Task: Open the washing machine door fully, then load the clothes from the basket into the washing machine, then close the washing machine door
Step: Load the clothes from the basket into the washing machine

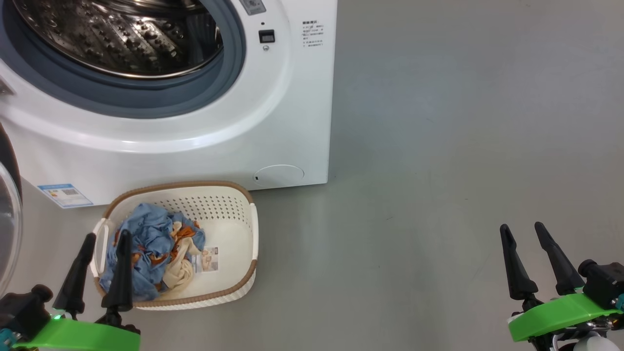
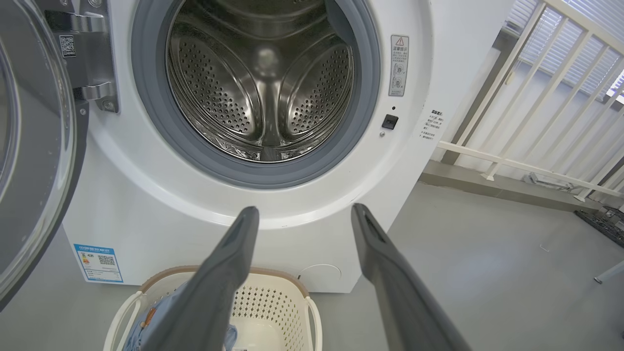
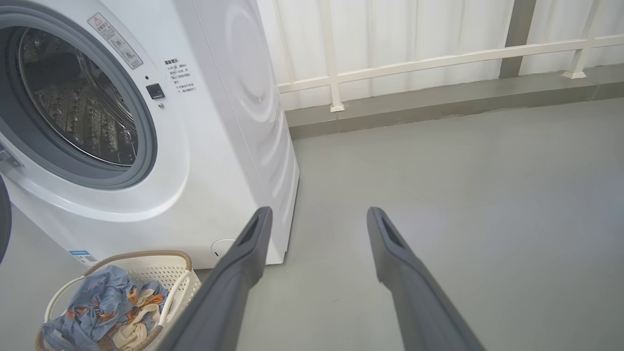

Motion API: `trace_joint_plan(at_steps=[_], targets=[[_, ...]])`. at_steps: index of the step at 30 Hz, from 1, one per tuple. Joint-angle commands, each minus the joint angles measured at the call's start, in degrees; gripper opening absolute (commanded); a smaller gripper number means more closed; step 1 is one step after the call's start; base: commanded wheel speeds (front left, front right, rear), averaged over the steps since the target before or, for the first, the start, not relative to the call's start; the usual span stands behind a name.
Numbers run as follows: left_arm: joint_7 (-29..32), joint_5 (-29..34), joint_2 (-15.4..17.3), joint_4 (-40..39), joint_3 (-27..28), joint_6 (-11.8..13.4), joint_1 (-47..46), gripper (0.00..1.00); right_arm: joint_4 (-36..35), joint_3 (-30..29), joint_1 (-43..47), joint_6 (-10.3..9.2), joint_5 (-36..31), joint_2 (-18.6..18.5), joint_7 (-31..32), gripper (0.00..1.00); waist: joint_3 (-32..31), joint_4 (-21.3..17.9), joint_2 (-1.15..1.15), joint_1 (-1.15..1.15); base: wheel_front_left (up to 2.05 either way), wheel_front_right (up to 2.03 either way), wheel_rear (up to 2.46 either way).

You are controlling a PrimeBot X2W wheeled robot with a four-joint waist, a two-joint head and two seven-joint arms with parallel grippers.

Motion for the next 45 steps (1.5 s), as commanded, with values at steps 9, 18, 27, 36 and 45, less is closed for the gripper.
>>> trace_joint_plan(at_steps=[9, 18, 27, 36, 45], targets=[[-0.29, -0.59, 1.97, -1.01, 1.54, 0.26, -1.29, 1.00, -1.31, 1.41, -0.55, 0.09, -0.20, -0.34, -0.69, 1.00, -0.64, 0.36, 0.00, 0.00, 0.10, -0.22, 0.11], [-0.29, -1.00, 2.53, -1.28, 1.08, 0.26, -1.45, 1.00, -1.34, 1.95, -0.52, 0.09, -0.02, -0.13, -0.69, 1.00, -0.55, 0.28, 0.00, 0.00, 0.96, -1.29, 0.33], [-0.29, -0.77, 2.73, -1.25, 1.06, 0.26, -1.47, 1.00, -1.38, 2.19, -0.38, 0.09, 0.03, 0.12, -0.69, 1.00, -0.59, 0.36, 0.00, 0.00, 1.18, -1.43, 0.25], [-0.29, -0.23, 2.00, -0.61, 1.31, 0.26, -1.62, 1.00, -1.40, 2.47, -0.60, 0.09, 0.02, 0.39, -0.69, 1.00, -0.07, 0.86, 0.00, 0.00, 0.37, -0.37, 0.00], [-0.29, 2.15, -0.11, 5.92, 0.70, 0.26, -1.71, 1.00, -1.68, 3.04, -1.32, 0.09, -0.15, 0.97, -0.69, 1.00, 1.56, 0.66, 0.00, 0.00, 0.00, 0.00, 0.00]])
